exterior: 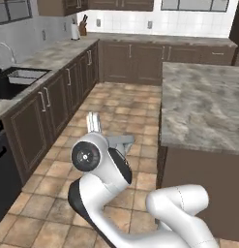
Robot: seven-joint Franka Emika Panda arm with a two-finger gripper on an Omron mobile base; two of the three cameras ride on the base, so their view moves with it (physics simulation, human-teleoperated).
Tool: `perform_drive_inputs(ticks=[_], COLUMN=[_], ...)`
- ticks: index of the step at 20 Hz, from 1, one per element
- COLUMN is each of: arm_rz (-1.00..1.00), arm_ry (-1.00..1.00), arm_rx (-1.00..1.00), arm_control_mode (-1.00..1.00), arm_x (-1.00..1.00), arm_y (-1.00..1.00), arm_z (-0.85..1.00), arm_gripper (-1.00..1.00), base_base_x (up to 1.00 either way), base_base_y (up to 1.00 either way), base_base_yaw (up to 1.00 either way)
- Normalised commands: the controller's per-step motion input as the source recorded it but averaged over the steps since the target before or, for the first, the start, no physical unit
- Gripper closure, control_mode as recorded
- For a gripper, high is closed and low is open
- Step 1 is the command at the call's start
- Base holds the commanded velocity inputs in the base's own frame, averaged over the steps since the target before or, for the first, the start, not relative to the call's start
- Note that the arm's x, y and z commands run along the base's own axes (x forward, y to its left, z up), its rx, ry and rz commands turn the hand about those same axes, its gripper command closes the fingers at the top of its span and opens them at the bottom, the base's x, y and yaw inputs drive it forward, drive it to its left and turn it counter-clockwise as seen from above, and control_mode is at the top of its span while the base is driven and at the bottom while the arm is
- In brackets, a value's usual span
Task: The kettle is done boiling. Turn off the stove, then wait for 300 timesteps before moving the kettle to the dining table.
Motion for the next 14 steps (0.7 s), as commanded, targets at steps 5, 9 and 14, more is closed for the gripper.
perform_drive_inputs(ticks=[5, 9, 14], arm_rz=[0.00, 0.00, 0.00], arm_ry=[0.00, 0.00, 0.00], arm_rx=[0.00, 0.00, 0.00], arm_control_mode=[1.00, 1.00, 1.00], arm_x=[0.00, 0.00, 0.00], arm_y=[0.00, 0.00, 0.00], arm_z=[0.00, 0.00, 0.00], arm_gripper=[1.00, 1.00, 1.00], base_base_x=[0.11, 0.25, 0.45], base_base_y=[-0.17, -0.04, 0.05], base_base_yaw=[-0.52, -0.47, -0.37])
